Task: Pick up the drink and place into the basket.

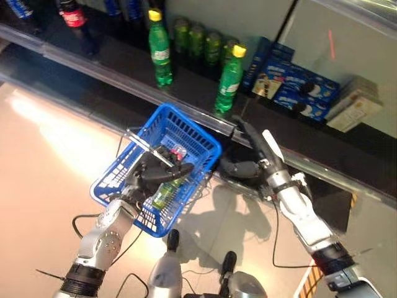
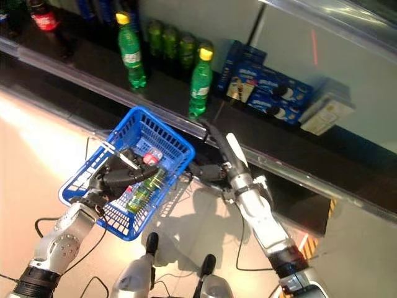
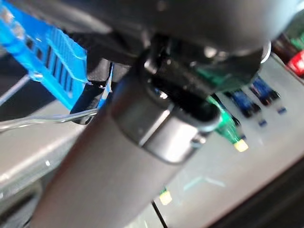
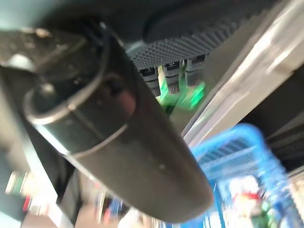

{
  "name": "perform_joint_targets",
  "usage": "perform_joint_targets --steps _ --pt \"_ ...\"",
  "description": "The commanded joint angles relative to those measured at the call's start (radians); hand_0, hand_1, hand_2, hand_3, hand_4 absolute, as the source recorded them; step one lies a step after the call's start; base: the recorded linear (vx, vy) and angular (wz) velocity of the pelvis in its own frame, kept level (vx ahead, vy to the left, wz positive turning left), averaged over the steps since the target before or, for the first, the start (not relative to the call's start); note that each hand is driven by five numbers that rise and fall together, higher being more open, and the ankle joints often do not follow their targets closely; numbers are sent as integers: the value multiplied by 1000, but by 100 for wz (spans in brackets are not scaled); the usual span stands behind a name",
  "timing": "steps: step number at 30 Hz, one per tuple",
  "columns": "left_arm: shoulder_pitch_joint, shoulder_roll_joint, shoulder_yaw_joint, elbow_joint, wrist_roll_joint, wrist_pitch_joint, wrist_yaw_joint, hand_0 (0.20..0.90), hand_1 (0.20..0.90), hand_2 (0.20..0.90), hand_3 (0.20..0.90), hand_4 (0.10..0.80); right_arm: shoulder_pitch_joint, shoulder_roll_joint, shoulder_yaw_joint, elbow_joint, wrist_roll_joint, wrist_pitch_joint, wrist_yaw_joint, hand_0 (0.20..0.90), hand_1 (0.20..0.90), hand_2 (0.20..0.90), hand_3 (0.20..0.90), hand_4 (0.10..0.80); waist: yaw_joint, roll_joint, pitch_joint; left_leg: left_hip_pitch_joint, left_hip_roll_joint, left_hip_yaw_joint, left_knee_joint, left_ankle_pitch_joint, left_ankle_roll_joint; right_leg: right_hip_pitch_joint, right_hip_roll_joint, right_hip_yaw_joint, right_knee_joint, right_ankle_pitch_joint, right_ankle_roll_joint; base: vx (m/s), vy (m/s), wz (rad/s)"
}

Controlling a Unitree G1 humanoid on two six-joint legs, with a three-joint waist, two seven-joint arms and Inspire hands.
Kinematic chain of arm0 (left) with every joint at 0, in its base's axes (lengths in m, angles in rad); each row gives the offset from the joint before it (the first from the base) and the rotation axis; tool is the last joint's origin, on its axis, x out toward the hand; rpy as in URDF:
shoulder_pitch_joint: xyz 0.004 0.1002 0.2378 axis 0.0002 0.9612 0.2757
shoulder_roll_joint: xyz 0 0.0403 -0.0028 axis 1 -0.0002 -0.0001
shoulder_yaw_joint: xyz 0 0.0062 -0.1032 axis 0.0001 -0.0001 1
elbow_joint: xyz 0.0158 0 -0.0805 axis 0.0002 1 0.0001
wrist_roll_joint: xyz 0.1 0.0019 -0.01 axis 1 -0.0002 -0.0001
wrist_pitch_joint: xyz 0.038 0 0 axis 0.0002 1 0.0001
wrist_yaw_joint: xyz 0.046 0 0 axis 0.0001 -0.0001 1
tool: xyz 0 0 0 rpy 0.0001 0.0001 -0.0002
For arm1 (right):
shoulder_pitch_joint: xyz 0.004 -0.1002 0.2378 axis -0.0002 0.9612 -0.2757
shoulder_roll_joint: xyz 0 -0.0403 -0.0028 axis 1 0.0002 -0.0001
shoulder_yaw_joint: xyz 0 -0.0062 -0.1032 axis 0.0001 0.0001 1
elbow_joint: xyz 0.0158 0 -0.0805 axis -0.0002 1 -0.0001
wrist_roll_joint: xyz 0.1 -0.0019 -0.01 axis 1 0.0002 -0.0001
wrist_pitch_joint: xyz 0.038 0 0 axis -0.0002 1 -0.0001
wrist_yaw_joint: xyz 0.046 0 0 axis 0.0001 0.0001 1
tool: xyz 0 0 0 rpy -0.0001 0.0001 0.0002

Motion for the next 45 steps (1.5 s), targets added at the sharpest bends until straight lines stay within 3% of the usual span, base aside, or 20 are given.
perform_joint_targets --steps 1,9,13,21,32,35,45 --pt "-70 -98 94 -83 20 -342 -96 300 300 300 200 100 101 -10 -7 55 70 -144 -42 900 900 900 900 800 -22 84 -366 80 62 33 -3 -122 -43 -41 -47 11 -3 40 53 -12 27 -6" --pt "13 -104 202 125 61 -343 -33 300 300 300 200 100 242 60 -193 183 161 -200 -161 900 900 900 900 800 -87 90 -353 98 64 59 -3 -134 -41 -47 -41 50 -3 40 48 -7 22 -12" --pt "16 -104 220 219 79 -329 -1 300 300 300 200 100 256 71 -230 238 196 -202 -222 900 900 900 900 800 -104 96 -348 103 63 68 -3 -137 -41 -49 -40 62 -3 41 48 -11 24 -14" --pt "63 -126 271 502 78 -327 3 300 300 300 200 100 273 77 -285 477 279 -212 -215 900 900 900 900 800 -116 102 -343 111 60 81 -3 -145 -41 -56 -33 92 -3 40 45 3 6 -8" --pt "41 -103 255 951 212 -307 17 300 300 300 200 100 225 72 -279 922 322 -195 -79 900 900 900 900 800 -111 120 -357 106 57 74 -3 -149 -39 -58 -28 102 -3 32 38 24 -9 -7" --pt "38 -115 232 1056 267 -270 10 300 300 300 200 100 216 77 -260 1035 304 -169 -8 900 900 900 900 800 -107 127 -358 107 53 68 -3 -152 -36 -53 -33 104 -3 29 37 10 6 -1" --pt "36 -151 187 1133 260 -220 -50 300 300 300 200 100 209 103 -227 1149 338 -49 146 900 900 900 900 800 -85 126 -360 111 54 48 -3 -152 -34 -37 -33 84 0 26 30 42 -13 1"
